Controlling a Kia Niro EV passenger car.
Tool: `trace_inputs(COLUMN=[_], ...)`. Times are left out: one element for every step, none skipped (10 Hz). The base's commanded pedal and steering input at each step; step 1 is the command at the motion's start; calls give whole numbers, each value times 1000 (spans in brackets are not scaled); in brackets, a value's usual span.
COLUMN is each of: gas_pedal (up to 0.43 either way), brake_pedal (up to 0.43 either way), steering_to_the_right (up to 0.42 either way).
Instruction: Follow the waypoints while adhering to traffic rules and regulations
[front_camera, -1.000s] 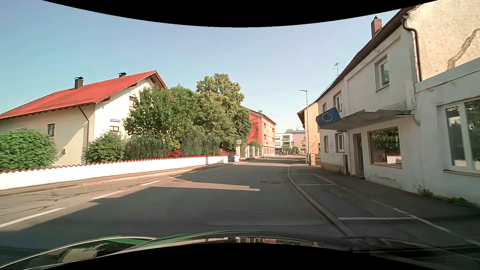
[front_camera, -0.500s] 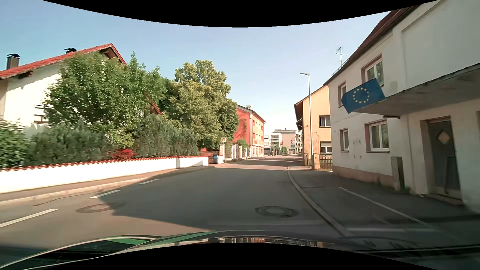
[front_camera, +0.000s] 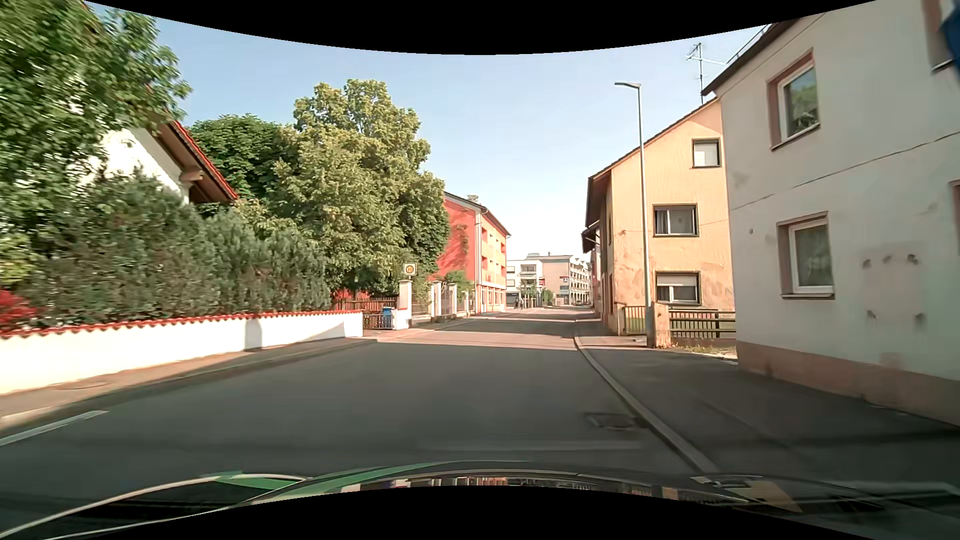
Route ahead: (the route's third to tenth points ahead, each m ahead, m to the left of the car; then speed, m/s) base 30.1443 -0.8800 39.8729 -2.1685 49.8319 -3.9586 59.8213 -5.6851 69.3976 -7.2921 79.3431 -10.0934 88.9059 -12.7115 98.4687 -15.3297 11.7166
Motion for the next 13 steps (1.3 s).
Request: trace_inputs(gas_pedal=[79, 67, 59, 59, 59, 59, 59, 59, 59, 59, 59, 59, 59], brake_pedal=[0, 0, 0, 0, 0, 0, 0, 0, 0, 0, 0, 0, 0], steering_to_the_right=[40, 39, 40, 39, 37, 38, 40, 41, 43, 43, 42, 42, 40])
